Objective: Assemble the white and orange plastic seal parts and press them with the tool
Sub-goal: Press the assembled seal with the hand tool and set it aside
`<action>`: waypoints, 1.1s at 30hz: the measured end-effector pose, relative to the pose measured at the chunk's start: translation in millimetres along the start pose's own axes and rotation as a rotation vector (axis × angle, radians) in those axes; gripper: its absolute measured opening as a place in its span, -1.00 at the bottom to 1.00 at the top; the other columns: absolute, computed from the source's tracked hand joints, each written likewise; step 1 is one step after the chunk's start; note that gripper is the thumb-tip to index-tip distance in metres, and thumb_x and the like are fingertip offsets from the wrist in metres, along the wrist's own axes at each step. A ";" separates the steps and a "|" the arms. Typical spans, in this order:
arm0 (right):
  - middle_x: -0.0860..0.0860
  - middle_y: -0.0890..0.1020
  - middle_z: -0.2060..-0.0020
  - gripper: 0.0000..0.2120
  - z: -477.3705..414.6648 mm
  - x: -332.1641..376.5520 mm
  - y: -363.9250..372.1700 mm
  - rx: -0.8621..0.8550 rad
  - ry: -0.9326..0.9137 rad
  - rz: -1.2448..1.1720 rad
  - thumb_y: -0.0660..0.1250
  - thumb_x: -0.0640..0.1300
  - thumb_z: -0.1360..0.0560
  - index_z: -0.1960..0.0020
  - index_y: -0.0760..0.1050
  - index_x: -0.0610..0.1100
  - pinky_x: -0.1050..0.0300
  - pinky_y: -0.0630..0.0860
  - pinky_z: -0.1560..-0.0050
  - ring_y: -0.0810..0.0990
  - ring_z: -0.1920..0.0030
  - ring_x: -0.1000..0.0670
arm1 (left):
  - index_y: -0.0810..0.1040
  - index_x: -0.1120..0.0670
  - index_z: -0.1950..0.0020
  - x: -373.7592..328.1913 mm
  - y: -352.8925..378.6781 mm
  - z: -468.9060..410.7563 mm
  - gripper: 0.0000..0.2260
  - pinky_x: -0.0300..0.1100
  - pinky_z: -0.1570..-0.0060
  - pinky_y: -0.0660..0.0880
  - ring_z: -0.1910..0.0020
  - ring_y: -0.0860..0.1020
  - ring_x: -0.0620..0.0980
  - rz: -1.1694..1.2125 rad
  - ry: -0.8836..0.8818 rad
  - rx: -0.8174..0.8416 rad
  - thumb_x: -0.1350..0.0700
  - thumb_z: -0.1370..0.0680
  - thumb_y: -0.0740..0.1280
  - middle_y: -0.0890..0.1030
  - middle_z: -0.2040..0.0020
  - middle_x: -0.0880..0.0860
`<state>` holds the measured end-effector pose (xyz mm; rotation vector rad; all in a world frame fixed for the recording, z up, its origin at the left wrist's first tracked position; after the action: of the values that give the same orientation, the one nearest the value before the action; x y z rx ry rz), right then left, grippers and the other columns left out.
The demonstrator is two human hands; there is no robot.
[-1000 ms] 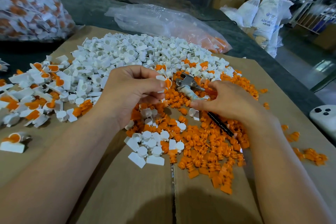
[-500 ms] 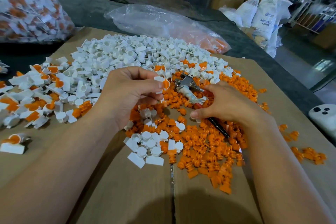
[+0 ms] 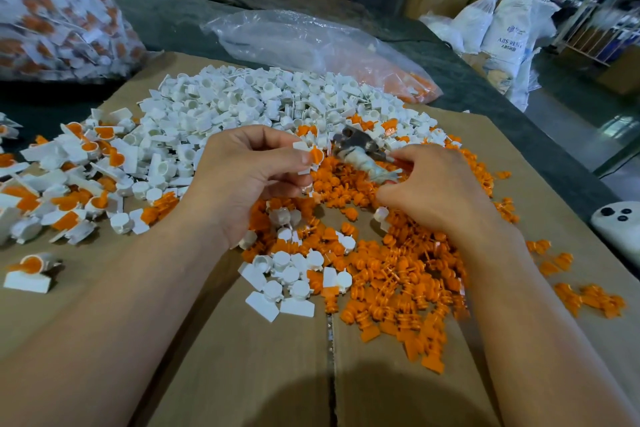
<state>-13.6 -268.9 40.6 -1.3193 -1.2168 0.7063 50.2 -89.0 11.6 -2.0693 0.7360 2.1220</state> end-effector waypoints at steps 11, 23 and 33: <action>0.09 0.35 0.34 -0.92 4.9 8.7 -20.6 -0.311 -0.193 -0.183 0.27 -0.26 -0.48 0.08 0.41 -0.11 0.42 0.20 0.38 0.30 0.36 0.11 | 0.49 0.20 0.25 -0.6 0.6 -2.4 -0.89 -0.32 0.42 0.53 0.37 0.65 -0.02 0.217 0.074 -0.025 0.36 -0.32 0.37 0.60 0.44 0.04; 0.07 0.34 0.13 -0.79 11.3 31.4 6.4 -0.138 -0.305 -0.078 0.23 -0.02 -0.51 -0.08 0.36 -0.10 0.16 0.08 0.27 0.29 0.16 0.08 | 0.48 0.15 0.23 -6.9 -1.2 -0.5 -0.85 -0.28 0.30 0.56 0.34 0.65 -0.07 0.231 0.256 -0.107 0.38 -0.40 0.33 0.63 0.41 -0.02; 0.07 0.30 0.07 -0.62 13.2 36.0 14.6 -0.114 -0.340 -0.023 0.21 0.05 -0.52 -0.24 0.35 -0.15 0.23 0.15 0.17 0.27 0.08 0.11 | 0.48 0.14 0.24 -7.2 1.0 0.3 -0.88 -0.29 0.34 0.55 0.36 0.63 -0.12 0.243 0.268 -0.126 0.33 -0.35 0.35 0.62 0.44 -0.04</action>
<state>-12.3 -228.5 33.5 -1.3101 -1.5610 0.8809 50.1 -87.8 18.8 -2.4806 0.9523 2.0779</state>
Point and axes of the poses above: each hand's wrist, its own z-axis away from the middle knuckle, its own y-axis out of the palm, x = y × z, the point moved 5 cm from there along -z, towards the middle knuckle
